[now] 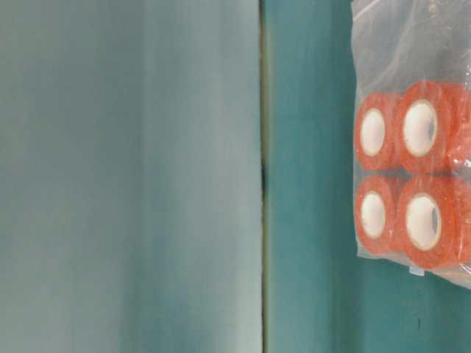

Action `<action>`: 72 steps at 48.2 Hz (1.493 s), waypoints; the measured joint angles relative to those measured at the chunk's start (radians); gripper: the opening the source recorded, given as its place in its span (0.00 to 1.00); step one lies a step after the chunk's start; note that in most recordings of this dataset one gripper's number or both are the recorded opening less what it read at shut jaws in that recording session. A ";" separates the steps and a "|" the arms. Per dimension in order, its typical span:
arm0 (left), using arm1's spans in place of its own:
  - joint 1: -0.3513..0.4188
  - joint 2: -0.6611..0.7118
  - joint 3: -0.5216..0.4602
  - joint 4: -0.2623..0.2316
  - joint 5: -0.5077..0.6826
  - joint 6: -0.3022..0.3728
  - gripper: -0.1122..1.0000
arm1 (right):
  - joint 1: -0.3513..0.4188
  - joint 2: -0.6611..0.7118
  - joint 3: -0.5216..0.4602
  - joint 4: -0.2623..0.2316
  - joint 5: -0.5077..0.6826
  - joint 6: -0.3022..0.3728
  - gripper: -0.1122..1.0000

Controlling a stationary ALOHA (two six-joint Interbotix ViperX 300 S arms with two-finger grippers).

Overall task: Hand over the clear zip bag and make it stand upright.
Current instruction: 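Move the right gripper toward the right edge of the clear zip bag, then close the right gripper on the bag's zipper edge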

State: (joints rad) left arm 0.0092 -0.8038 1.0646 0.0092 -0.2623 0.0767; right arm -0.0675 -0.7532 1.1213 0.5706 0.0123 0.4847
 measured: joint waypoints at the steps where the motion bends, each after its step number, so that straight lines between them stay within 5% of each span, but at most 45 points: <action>1: 0.000 0.005 -0.003 -0.002 0.000 -0.002 0.09 | 0.000 0.017 0.000 0.015 0.009 0.026 0.10; 6: 0.000 0.029 -0.014 -0.002 -0.002 0.006 0.09 | -0.003 0.103 0.000 0.072 0.026 0.129 0.10; 14: 0.000 0.046 -0.020 0.000 0.000 0.006 0.09 | -0.003 0.224 0.000 0.086 0.009 0.216 0.10; 30: 0.002 0.048 -0.020 0.000 0.000 0.006 0.09 | -0.002 0.295 0.034 0.087 -0.054 0.244 0.12; 35: 0.000 0.049 -0.020 -0.002 0.000 0.006 0.09 | 0.006 0.298 0.041 0.089 -0.055 0.244 0.26; 44: 0.000 0.052 -0.020 0.000 -0.002 0.006 0.09 | 0.009 0.314 0.046 0.106 -0.066 0.258 0.75; 49: 0.000 0.054 -0.020 0.000 -0.002 0.002 0.09 | 0.015 0.347 0.046 0.109 -0.071 0.259 0.92; 72: 0.000 0.077 -0.020 0.000 0.003 -0.008 0.09 | 0.101 0.588 0.028 0.133 -0.241 0.331 0.93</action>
State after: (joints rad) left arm 0.0092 -0.7271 1.0446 0.0092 -0.2592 0.0690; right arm 0.0337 -0.1657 1.1490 0.7041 -0.2286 0.8161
